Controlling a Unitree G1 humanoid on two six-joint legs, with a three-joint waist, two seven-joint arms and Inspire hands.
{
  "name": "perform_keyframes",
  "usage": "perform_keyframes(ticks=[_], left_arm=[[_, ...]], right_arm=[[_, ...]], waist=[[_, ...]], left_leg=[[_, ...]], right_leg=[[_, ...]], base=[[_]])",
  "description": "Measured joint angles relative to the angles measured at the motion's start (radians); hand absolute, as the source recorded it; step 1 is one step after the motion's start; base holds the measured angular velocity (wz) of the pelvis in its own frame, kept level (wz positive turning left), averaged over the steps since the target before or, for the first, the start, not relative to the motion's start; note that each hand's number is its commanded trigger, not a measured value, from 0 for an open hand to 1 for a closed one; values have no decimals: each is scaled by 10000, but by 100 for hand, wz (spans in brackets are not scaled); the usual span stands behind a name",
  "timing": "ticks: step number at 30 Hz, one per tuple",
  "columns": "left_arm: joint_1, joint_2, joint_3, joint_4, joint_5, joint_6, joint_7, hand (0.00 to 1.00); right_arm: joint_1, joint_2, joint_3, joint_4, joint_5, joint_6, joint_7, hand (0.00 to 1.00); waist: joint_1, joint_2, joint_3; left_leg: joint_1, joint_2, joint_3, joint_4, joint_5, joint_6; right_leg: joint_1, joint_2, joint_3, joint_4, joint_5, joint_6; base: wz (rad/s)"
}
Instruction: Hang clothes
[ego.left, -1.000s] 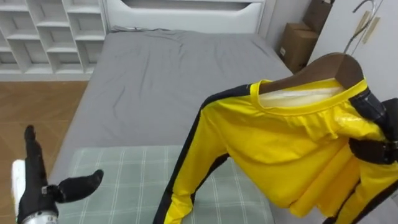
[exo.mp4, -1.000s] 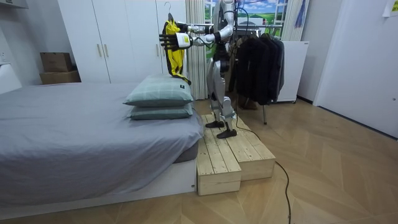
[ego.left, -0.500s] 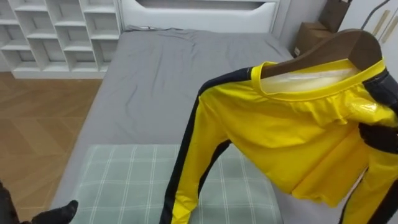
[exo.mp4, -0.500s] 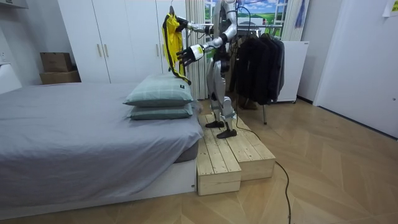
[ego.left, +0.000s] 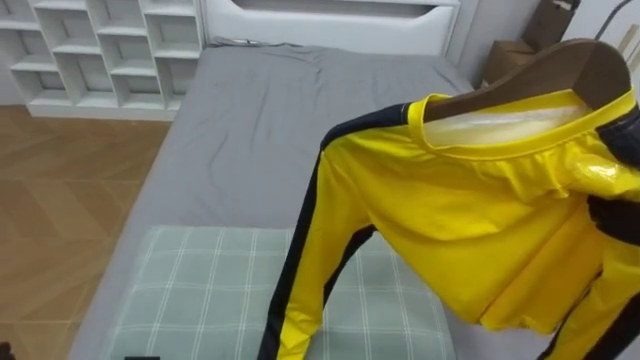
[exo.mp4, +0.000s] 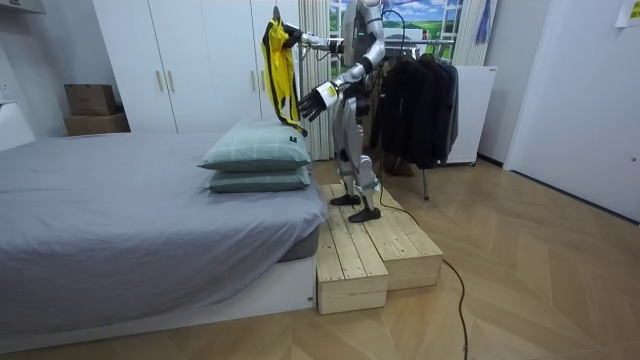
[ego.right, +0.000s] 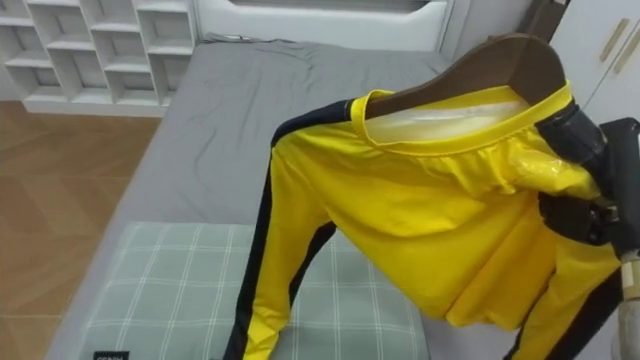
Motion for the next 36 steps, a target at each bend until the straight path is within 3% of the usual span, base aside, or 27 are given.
perform_keyframes(ticks=[3,8,11,12,13,15,16,17,18,19,20,21,22,23,25,29,32,34,35,36], left_arm=[[-48,1,-315,-67,22,-35,-80,0],[-32,12,-428,-65,174,-33,-361,0],[77,23,-409,-61,274,-34,-513,0],[94,24,-370,-61,412,-34,-511,0],[95,28,-347,-62,500,-34,-504,0],[198,33,-308,9,578,-49,-459,0],[205,32,-325,153,561,-48,-457,0],[213,31,-355,230,563,-47,-457,0],[214,13,-433,346,561,-41,-480,0],[215,-10,-528,486,560,-40,-526,0],[219,-29,-576,558,567,-38,-553,0],[220,-40,-612,715,575,-31,-682,0],[200,-20,-609,791,579,-30,-721,0],[131,-39,-607,984,580,-25,-798,0],[70,-53,-749,1200,578,21,-985,0],[-20,-38,-810,1222,559,111,-1377,0],[-21,-15,-1020,1231,551,117,-1481,0],[-14,-12,-1241,1223,556,119,-1478,0],[-12,-9,-1243,1225,557,119,-1471,0],[-10,-38,-1264,1220,558,98,-1467,0]], right_arm=[[264,36,4,0,-40,14,19,100],[712,35,3,-25,-60,9,23,100],[919,34,4,4,-75,3,156,100],[984,32,14,25,-71,3,233,100],[1037,32,39,34,-68,5,260,100],[1159,36,232,213,-131,9,440,100],[1158,77,356,406,-117,22,439,100],[1175,121,402,485,-124,38,448,100],[1249,294,406,550,-172,103,479,100],[1439,434,407,558,-171,172,480,100],[1539,452,408,561,-164,177,480,100],[1640,489,419,597,-173,178,480,100],[1638,526,429,636,-179,163,480,100],[1641,559,428,749,-176,101,479,100],[1636,570,436,729,-197,-35,449,100],[1635,692,440,697,-229,-94,497,100],[1619,698,438,698,-212,-92,581,100],[1549,694,481,615,-198,-94,571,100],[1485,694,547,606,-218,-95,567,100],[1467,694,600,478,-323,-99,558,100]], waist=[[-31,2,10],[-16,-241,124],[172,-283,123],[322,-268,125],[447,-272,126],[715,-211,147],[730,-150,182],[723,-130,187],[699,-51,222],[642,-63,200],[594,-67,177],[459,-134,87],[400,-177,76],[210,-204,35],[136,-99,71],[-235,16,127],[-431,23,136],[-384,52,136],[-356,16,146],[-346,-46,127]], left_leg=[[1,0,101,10,0,0],[-64,5,567,31,-71,87],[-100,118,1436,133,-221,94],[-78,204,1994,155,-366,65],[-47,240,2304,168,-406,50],[20,528,3440,657,-738,9],[39,693,3954,876,-965,-15],[63,747,4201,971,-1061,-39],[72,879,4646,1097,-1263,-75],[143,907,5144,1183,-1356,-135],[192,894,5365,1221,-1411,-162],[256,842,5556,1363,-1489,-237],[295,851,5596,1491,-1519,-281],[348,936,5692,1713,-1525,-296],[381,1197,5829,2236,-1526,-298],[558,1463,6050,2668,-1525,-304],[525,2024,6157,4131,-1505,-338],[219,2691,5806,6140,-1090,-710],[86,2790,5630,6596,-832,-636],[-298,2782,4904,7165,-584,-466]], right_leg=[[-2,-33,37,37,-13,21],[-468,34,403,381,-52,39],[-992,132,527,699,-6,-24],[-1220,148,347,783,79,-84],[-1328,148,126,830,117,-140],[-1480,50,-1812,874,431,-605],[-1474,-1,-2884,886,514,-745],[-1506,-28,-3263,910,516,-749],[-1653,-113,-3753,1225,377,-617],[-1960,-600,-4101,2158,-100,-440],[-2075,-934,-4123,2615,-279,-398],[-2148,-1476,-3849,2875,-354,-212],[-2176,-1490,-3505,2846,-353,-151],[-2164,-1283,-3285,2745,-395,-220],[-2102,-909,-2928,2527,-313,-355],[-1984,-594,-2803,2456,-432,-560],[-1842,-408,-2691,2595,-881,-792],[-1741,-85,-1953,3018,-1234,-999],[-1707,-14,-1718,3148,-1299,-1053],[-1672,119,-1204,3239,-1435,-1080]], base=[[-9],[-28],[-79],[-97],[-140],[-159],[-130],[-111],[-92],[-82],[-69],[-51],[-53],[-58],[-75],[-50],[-54],[-87],[-98],[-100]])
